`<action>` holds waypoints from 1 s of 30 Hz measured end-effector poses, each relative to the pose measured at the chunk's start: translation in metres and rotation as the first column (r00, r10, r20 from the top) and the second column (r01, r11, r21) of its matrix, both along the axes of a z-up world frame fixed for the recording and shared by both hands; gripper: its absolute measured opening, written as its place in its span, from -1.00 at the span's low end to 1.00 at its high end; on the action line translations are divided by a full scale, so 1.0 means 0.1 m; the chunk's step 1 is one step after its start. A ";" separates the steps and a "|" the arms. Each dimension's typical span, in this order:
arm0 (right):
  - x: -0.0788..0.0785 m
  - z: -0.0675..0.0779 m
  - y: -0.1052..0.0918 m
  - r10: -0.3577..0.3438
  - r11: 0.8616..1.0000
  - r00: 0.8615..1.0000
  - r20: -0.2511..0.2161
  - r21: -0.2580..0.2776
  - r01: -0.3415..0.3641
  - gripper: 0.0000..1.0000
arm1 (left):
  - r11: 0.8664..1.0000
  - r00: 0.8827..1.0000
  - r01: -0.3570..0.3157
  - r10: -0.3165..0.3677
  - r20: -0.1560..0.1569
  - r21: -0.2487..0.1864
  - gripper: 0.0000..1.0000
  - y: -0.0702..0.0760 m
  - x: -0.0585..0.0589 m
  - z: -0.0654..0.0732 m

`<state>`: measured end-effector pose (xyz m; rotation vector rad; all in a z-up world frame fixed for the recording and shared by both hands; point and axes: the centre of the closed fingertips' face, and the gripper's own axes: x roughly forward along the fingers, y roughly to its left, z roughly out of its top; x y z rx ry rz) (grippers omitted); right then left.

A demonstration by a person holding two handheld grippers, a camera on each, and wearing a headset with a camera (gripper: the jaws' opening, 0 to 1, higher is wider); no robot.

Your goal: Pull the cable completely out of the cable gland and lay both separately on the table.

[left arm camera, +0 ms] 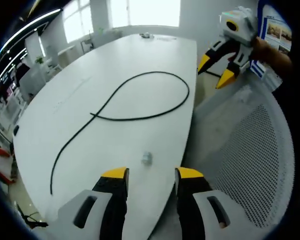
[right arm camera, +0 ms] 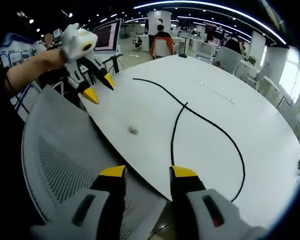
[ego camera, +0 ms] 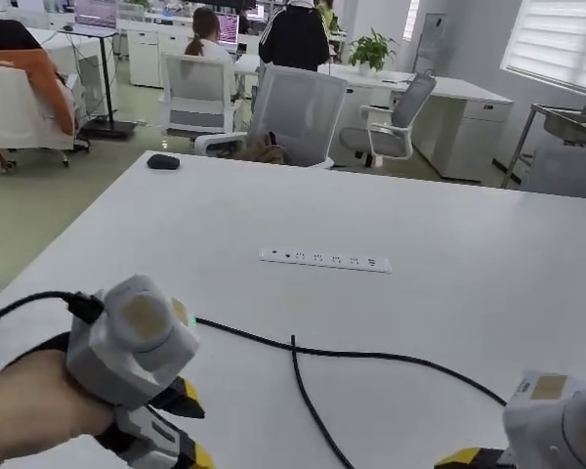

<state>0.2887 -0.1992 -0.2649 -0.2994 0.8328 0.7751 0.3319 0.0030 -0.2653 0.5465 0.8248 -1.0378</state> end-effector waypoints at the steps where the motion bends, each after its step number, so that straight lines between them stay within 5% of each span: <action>1: -0.02 -0.02 -0.02 -0.016 1.000 1.000 -0.019 0.022 0.016 -0.29 | 0.999 1.000 -0.013 0.013 0.002 -0.029 -0.27 0.05 -0.08 0.11; 5: -0.07 -0.04 -0.08 -0.038 0.998 0.997 -0.065 0.055 0.041 -0.29 | 0.976 0.987 -0.158 0.152 -0.049 -0.147 -0.26 0.25 -0.24 0.31; 10: -0.11 -0.04 -0.11 -0.061 0.995 0.994 -0.094 0.071 0.067 -0.25 | 0.942 0.954 -0.296 0.301 0.003 -0.156 -0.24 0.66 -0.32 0.35; 12: -0.12 -0.04 -0.11 -0.068 0.994 0.993 -0.101 0.079 0.077 -0.25 | 0.912 0.922 -0.372 0.385 0.048 -0.171 -0.20 0.84 -0.27 0.30; 13: -0.12 -0.05 -0.11 -0.073 0.993 0.991 -0.108 0.081 0.082 -0.25 | 0.877 0.890 -0.434 0.453 0.052 -0.206 -0.17 0.91 -0.24 0.29; 15: -0.12 -0.08 -0.08 -0.080 0.992 0.989 -0.121 0.085 0.091 -0.25 | 0.835 0.860 -0.485 0.510 0.034 -0.261 -0.15 0.97 -0.26 0.27; 18: -0.16 -0.14 -0.01 -0.065 0.993 0.988 -0.140 0.087 0.078 -0.21 | 0.809 0.819 -0.549 0.571 0.059 -0.211 -0.09 1.15 -0.30 0.14; 19: -0.18 -0.17 0.00 -0.061 0.994 0.988 -0.145 0.082 0.073 -0.20 | 0.808 0.815 -0.557 0.576 0.058 -0.193 -0.05 1.17 -0.33 0.08; 30: -0.24 -0.24 -0.01 -0.064 0.993 0.981 -0.182 0.085 0.081 -0.16 | 0.773 0.808 -0.577 0.587 -0.049 -0.262 0.03 1.01 -0.47 -0.01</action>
